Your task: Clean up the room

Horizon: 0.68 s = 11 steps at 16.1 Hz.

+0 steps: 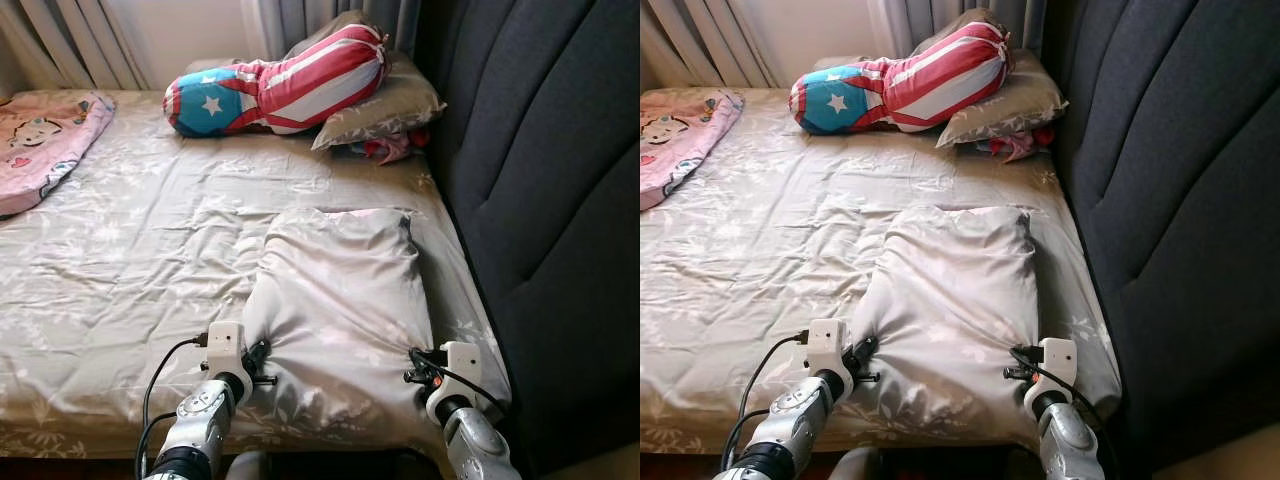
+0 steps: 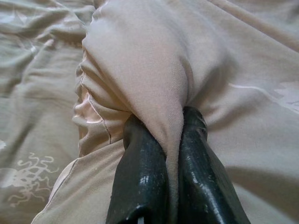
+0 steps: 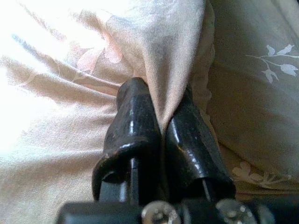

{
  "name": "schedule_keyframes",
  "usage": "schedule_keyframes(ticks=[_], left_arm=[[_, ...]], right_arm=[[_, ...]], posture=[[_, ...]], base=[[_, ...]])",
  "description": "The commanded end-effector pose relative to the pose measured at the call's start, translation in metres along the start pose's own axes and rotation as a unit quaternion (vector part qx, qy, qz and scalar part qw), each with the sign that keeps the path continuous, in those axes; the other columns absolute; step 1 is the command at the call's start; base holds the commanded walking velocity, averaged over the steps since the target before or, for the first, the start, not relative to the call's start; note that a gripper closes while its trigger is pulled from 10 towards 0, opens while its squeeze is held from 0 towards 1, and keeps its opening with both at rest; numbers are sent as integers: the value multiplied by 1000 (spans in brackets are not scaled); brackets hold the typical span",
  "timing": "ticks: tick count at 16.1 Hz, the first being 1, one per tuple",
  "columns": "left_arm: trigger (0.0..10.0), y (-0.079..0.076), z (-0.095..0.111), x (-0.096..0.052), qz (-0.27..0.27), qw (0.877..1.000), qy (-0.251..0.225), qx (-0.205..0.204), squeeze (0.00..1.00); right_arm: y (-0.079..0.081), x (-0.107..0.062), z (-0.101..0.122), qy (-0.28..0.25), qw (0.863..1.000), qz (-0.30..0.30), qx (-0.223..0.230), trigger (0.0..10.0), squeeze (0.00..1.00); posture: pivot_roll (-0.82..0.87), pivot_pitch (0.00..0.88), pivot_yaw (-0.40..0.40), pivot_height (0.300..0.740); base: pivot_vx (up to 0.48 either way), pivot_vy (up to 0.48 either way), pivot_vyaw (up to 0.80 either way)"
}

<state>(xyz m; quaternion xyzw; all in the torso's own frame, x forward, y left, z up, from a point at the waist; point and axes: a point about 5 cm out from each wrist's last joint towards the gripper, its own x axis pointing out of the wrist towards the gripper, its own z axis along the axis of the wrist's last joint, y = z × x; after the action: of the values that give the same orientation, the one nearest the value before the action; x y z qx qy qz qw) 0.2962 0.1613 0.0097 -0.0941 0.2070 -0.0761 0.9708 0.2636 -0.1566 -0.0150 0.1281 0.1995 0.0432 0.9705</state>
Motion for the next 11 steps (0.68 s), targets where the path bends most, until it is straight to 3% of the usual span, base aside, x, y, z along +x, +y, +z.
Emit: schedule_keyframes(ticks=[1, 3, 11], left_arm=[[10000, -1, 21, 4, -3, 999, -45, 20, 0], [10000, 0, 20, 4, 3, 999, -45, 16, 0], [10000, 6, 20, 4, 17, 999, -33, 34, 0]], right_arm=[[2, 5, 14, -35, 999, 4, -3, 10000, 0], [3, 5, 12, -31, 999, 4, -1, 10000, 0], [-1, 6, 12, -24, 1000, -9, -2, 10000, 0]], posture=[[-47, 0, -4, 722], [-46, 0, -4, 740], [-43, 0, -3, 740]], base=[[0, 0, 0], [0, 0, 0], [0, 0, 0]])
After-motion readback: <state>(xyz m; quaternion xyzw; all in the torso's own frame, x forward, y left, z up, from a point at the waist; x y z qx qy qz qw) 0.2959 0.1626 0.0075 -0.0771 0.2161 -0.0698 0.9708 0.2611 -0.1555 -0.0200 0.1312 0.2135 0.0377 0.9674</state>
